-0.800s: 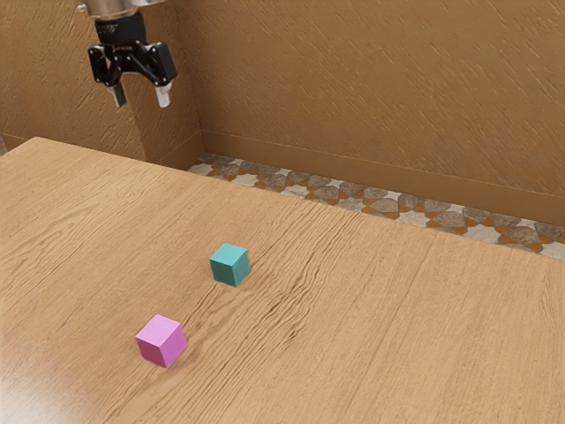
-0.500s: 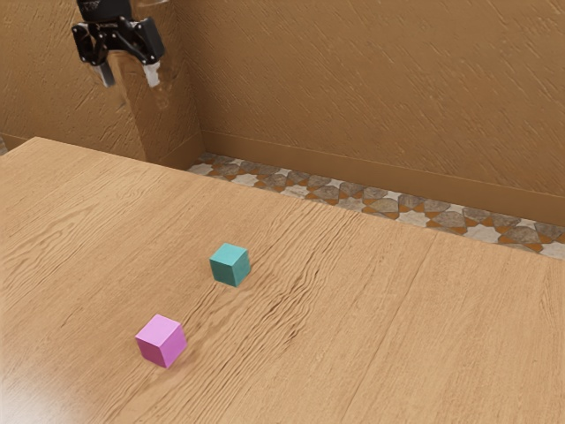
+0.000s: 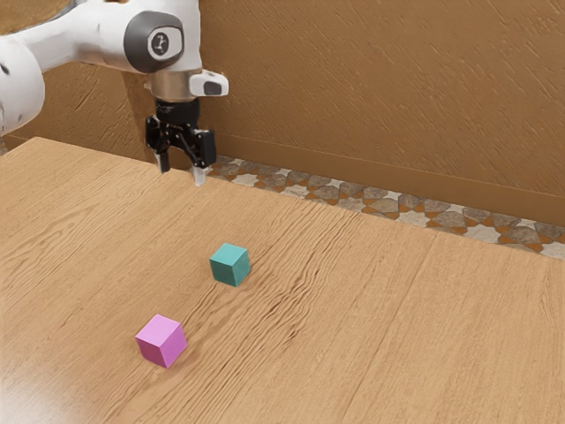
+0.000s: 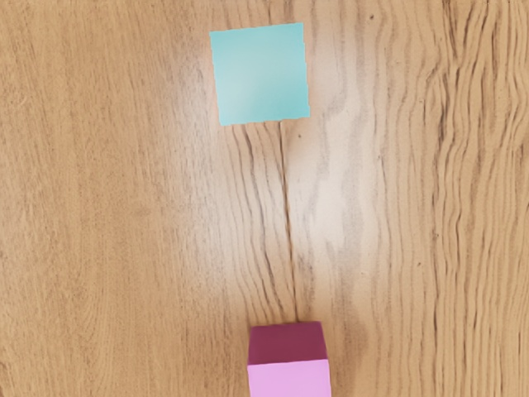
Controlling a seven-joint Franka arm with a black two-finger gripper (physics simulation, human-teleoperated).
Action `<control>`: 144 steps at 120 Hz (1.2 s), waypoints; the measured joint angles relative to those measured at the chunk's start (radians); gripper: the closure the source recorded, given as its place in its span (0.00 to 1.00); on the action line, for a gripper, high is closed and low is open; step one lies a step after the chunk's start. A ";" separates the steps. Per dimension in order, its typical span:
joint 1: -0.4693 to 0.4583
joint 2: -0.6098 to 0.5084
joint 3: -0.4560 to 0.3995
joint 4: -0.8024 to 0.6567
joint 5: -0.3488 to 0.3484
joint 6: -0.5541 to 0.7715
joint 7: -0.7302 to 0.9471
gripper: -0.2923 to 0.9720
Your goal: Pick up the blue block with one arm, and put the blue block on the pink block with one arm
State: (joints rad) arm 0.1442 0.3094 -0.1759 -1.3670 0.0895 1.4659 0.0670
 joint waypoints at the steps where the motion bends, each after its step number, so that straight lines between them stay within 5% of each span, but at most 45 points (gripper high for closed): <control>1: 0.001 0.005 0.000 -0.002 0.001 0.007 0.000 0.23; 63: -0.021 0.212 0.042 -0.185 0.012 0.440 -0.030 0.23; 144: -0.030 0.367 0.058 -0.163 0.021 0.609 -0.061 0.23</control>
State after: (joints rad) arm 0.1139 0.6762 -0.1177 -1.5301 0.1102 2.0747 0.0061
